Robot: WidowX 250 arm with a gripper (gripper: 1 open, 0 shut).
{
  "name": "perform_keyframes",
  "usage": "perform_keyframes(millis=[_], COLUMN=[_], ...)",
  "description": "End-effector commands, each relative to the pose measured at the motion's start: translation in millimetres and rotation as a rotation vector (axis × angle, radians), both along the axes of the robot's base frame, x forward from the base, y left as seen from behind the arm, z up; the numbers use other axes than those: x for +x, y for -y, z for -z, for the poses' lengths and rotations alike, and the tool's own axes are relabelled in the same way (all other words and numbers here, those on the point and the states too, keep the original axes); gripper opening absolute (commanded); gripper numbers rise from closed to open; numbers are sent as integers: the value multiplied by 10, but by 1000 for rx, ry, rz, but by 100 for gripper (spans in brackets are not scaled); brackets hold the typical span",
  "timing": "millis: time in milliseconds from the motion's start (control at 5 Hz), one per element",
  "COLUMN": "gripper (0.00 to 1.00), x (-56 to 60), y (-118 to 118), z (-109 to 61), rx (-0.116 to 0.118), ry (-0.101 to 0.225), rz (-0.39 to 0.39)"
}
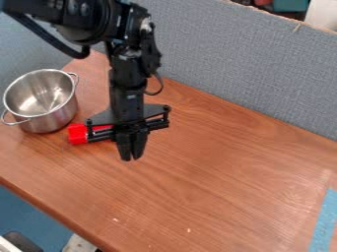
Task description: Move the red object from the metal pot to the table
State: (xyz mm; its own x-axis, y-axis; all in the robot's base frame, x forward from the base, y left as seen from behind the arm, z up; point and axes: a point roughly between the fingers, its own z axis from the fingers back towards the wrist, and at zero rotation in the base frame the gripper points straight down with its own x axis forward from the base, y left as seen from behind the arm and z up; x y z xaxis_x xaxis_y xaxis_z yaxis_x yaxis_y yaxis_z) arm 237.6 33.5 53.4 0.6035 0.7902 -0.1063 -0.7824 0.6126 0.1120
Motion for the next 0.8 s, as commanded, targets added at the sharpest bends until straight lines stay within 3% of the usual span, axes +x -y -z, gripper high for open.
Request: perform_keyframes(millis=[0, 200, 400, 600], gripper=[0, 0, 0, 0], x=[-15, 122, 430, 476], y=[-67, 25, 105, 106], z=[77, -423, -859, -936], rx=[16, 13, 41, 64], ry=[18, 48, 60, 77], rz=[-10, 41, 120, 267])
